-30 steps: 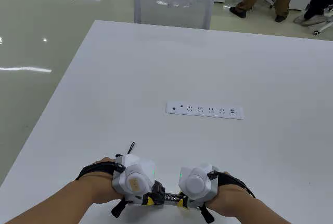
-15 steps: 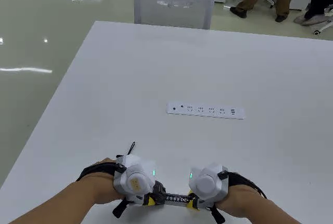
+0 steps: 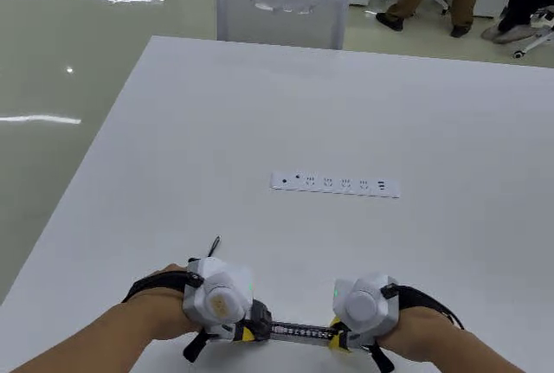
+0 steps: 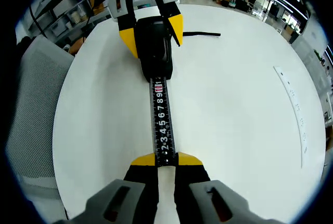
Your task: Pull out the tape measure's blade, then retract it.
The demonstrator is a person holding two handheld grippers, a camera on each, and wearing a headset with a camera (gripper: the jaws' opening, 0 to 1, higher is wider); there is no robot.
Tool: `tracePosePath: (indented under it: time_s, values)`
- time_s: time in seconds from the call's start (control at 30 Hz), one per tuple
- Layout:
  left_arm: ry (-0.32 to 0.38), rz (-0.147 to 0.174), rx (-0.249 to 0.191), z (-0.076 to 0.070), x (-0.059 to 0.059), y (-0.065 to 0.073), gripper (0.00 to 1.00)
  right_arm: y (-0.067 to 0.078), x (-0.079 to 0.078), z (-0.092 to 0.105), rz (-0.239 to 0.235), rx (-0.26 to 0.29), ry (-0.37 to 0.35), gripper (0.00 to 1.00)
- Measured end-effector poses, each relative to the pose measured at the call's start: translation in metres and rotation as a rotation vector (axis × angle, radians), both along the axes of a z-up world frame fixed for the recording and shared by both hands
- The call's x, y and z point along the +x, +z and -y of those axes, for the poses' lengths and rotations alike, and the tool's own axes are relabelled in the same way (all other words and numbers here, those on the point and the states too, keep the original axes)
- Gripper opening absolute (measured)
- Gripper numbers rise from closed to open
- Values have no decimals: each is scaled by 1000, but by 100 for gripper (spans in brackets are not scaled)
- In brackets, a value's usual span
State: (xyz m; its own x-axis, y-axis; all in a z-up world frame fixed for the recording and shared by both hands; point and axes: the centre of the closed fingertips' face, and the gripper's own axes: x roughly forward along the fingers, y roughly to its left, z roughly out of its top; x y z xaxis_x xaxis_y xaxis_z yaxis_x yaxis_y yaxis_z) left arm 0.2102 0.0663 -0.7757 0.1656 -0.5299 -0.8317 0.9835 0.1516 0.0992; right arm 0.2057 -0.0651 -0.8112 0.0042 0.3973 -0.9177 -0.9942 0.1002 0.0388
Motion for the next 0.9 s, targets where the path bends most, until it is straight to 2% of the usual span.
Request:
tracePosePath:
  time_s: [0.2, 0.43, 0.63, 0.77, 0.9]
  values:
    - [-4, -2, 2, -1, 1, -2, 29, 1, 1, 6, -5, 0, -11, 8]
    - [-2, -6, 0, 0, 0, 0, 29, 0, 4, 25, -4, -12, -17, 8]
    - [7, -2, 0, 1, -1, 3, 29, -1, 3, 34, 0, -21, -11, 8]
    - [19, 9, 1, 1, 0, 2, 29, 0, 4, 41, 1, -32, -8, 8]
    - [28, 2, -8, 0, 1, 1, 29, -1, 5, 51, 1, -43, -21, 8]
